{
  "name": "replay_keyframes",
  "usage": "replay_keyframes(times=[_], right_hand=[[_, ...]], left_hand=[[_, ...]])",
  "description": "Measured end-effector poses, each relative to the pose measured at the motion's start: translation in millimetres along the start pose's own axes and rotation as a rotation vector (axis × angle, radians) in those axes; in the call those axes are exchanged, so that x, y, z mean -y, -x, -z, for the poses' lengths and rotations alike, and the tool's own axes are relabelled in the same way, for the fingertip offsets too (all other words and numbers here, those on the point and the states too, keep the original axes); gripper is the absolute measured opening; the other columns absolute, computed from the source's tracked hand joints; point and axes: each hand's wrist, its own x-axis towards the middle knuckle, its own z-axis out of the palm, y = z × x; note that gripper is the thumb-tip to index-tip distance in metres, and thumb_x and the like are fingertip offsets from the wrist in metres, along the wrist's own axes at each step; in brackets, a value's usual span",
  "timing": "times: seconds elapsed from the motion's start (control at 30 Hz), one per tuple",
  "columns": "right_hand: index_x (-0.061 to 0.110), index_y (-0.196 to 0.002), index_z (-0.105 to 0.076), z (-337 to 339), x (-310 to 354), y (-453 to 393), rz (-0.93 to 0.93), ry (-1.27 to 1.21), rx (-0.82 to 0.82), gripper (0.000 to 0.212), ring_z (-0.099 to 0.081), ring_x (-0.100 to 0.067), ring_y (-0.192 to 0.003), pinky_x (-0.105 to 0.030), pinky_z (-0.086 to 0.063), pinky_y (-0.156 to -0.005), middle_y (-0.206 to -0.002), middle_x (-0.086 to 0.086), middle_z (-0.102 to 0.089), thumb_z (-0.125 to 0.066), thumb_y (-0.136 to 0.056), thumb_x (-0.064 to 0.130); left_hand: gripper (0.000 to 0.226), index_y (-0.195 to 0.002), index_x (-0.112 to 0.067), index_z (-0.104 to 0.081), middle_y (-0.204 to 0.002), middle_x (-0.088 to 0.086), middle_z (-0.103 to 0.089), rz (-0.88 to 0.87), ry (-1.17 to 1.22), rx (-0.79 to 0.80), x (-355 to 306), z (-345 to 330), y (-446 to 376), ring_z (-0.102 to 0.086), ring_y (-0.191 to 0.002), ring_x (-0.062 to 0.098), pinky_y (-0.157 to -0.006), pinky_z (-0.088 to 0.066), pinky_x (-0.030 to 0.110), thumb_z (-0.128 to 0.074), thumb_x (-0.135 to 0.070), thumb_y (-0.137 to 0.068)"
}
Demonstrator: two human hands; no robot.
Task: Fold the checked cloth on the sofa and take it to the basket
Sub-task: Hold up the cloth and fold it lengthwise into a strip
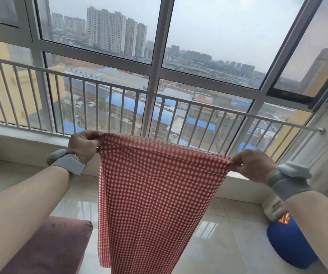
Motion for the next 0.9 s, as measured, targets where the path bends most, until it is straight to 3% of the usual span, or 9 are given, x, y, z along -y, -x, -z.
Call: replay_keyframes(times=[0.1,0.23,0.37,0.53,0.67,0.73,0.83,0.9], right_hand=[[0.030,-0.088,-0.077,-9,0,2,-0.045,0.072,0.086,0.012,-0.061,-0.011,-0.075,-0.025,-0.050,-0.069,-0.079,0.007,-0.069,-0.075,-0.080,0.039],[0.028,-0.075,-0.077,-7,-9,-2,-0.002,-0.054,-0.087,0.011,-0.063,-0.013,-0.070,-0.031,-0.052,-0.071,-0.071,0.006,-0.070,-0.081,-0.074,0.038],[0.031,-0.067,-0.070,-12,-7,2,-0.062,0.043,0.136,0.016,-0.060,-0.006,-0.068,-0.023,-0.049,-0.063,-0.070,0.012,-0.064,-0.080,-0.075,0.040],[0.028,-0.082,-0.077,-4,-13,3,-0.050,-0.137,0.068,0.015,-0.061,-0.002,-0.065,-0.015,-0.039,-0.054,-0.069,0.015,-0.069,-0.068,-0.086,0.039],[0.026,-0.088,-0.077,-18,-6,7,-0.063,0.030,0.239,0.020,-0.059,-0.003,-0.066,-0.018,-0.043,-0.058,-0.069,0.017,-0.065,-0.062,-0.091,0.039],[0.024,-0.088,-0.078,-15,-9,4,-0.049,-0.033,0.090,0.018,-0.061,-0.010,-0.071,-0.023,-0.045,-0.064,-0.074,0.012,-0.068,-0.063,-0.091,0.035],[0.021,-0.080,-0.079,-9,-23,7,0.058,-0.176,-0.390,0.008,-0.060,-0.017,-0.069,-0.029,-0.045,-0.066,-0.072,0.009,-0.067,-0.073,-0.084,0.025],[0.022,-0.079,-0.078,-16,-19,8,0.066,-0.063,-0.302,0.011,-0.062,-0.018,-0.069,-0.030,-0.047,-0.068,-0.073,0.008,-0.070,-0.070,-0.085,0.028]], left_hand=[[0.026,-0.075,-0.028,-0.072,-0.087,0.012,-0.073,-0.051,-0.098,0.095,-1,-6,5,-0.069,-0.079,0.028,-0.078,-0.058,0.040,-0.071,-0.001,-0.078],[0.026,-0.070,-0.031,-0.075,-0.080,0.002,-0.073,-0.044,-0.019,0.017,-17,-4,-6,-0.071,-0.078,0.026,-0.079,-0.057,0.038,-0.073,-0.005,-0.076],[0.031,-0.068,-0.030,-0.073,-0.075,-0.004,-0.073,-0.056,-0.156,0.168,-12,-9,0,-0.070,-0.075,0.022,-0.075,-0.058,0.037,-0.070,-0.001,-0.078],[0.037,-0.066,-0.035,-0.076,-0.071,-0.008,-0.075,0.017,-0.022,0.082,-15,-4,-4,-0.071,-0.073,0.019,-0.058,-0.058,0.026,-0.070,0.000,-0.078],[0.039,-0.063,-0.027,-0.074,-0.076,0.003,-0.074,0.058,-0.135,0.196,3,-8,8,-0.069,-0.075,0.022,-0.071,-0.058,0.037,-0.065,0.008,-0.078],[0.031,-0.068,-0.022,-0.073,-0.081,0.007,-0.074,0.071,-0.083,0.118,-1,-7,6,-0.070,-0.076,0.025,-0.073,-0.058,0.039,-0.066,0.007,-0.077],[0.023,-0.067,-0.028,-0.075,-0.069,-0.005,-0.074,-0.038,-0.016,-0.013,-14,1,3,-0.071,-0.063,0.010,-0.055,-0.057,0.022,-0.073,-0.005,-0.072],[0.025,-0.064,-0.028,-0.072,-0.067,-0.008,-0.073,-0.042,-0.124,0.000,-12,-4,5,-0.068,-0.057,0.006,-0.049,-0.052,0.015,-0.073,-0.005,-0.073]])
